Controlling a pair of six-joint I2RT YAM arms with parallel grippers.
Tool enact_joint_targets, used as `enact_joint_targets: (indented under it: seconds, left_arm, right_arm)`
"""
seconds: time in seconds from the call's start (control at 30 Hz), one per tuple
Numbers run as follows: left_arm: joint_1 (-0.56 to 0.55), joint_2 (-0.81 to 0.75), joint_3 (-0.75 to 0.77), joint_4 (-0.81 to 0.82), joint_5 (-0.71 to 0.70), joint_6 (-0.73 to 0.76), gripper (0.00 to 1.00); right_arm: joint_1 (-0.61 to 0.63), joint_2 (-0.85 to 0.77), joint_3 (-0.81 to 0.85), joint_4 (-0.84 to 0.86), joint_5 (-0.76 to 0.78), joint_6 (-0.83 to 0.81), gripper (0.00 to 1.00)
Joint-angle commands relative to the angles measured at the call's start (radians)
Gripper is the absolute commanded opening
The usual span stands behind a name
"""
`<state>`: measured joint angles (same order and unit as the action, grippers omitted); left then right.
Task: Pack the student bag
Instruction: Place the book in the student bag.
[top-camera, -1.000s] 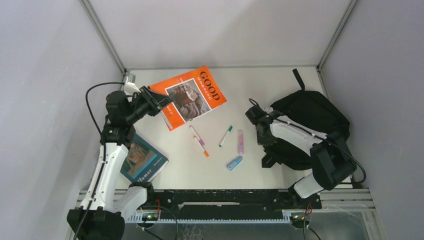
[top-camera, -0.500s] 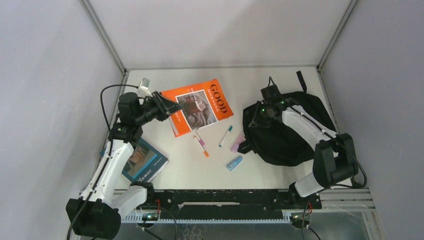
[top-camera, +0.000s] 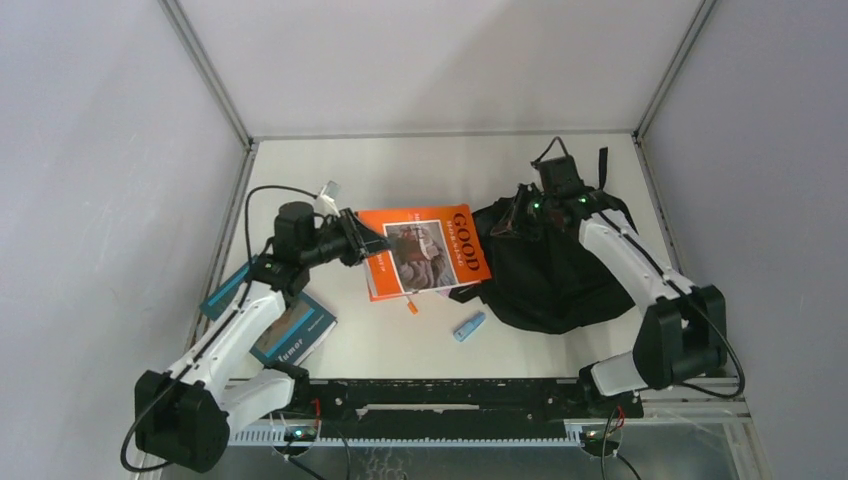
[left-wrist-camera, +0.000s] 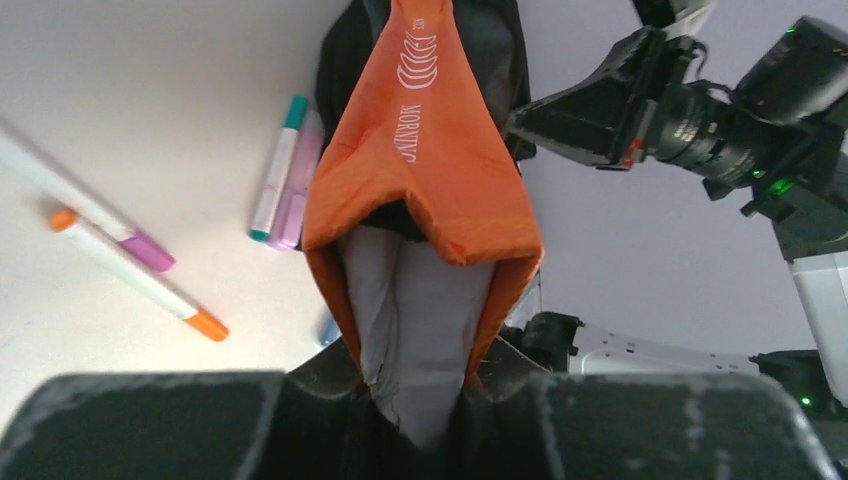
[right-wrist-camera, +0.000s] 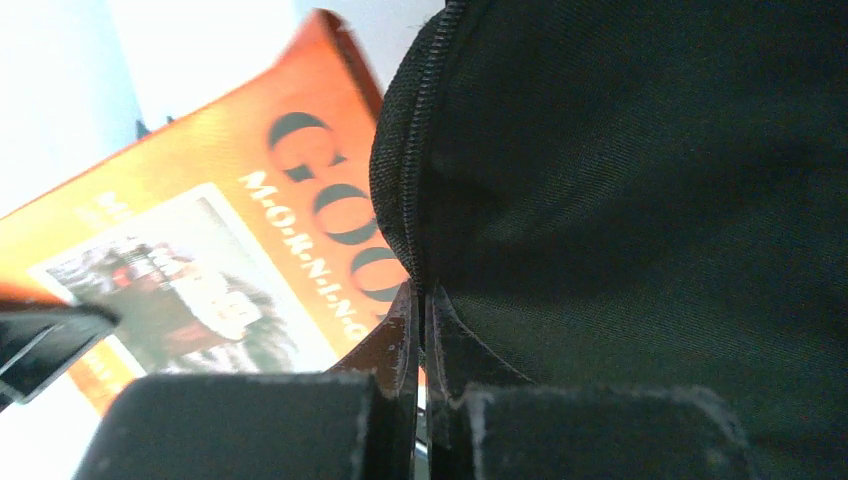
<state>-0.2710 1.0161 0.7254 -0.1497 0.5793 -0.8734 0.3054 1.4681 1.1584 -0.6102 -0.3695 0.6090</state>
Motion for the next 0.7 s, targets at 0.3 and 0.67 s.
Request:
enact_joint_targets:
  seconds: [0.3, 0.67]
  left_arm:
    - [-0.226, 0.279, 0.079, 0.370, -0.061, -0.217, 0.00]
    - [-0.438, 0.582, 0.215, 0.619, -0.254, -0.459, 0.00]
  right_arm:
    - [-0.129, -0.210, 0.027, -0.033, -0.243, -0.047, 0.00]
    - [-0.143, -0.245, 0.026, 0.061, -0.323, 0.053, 0.00]
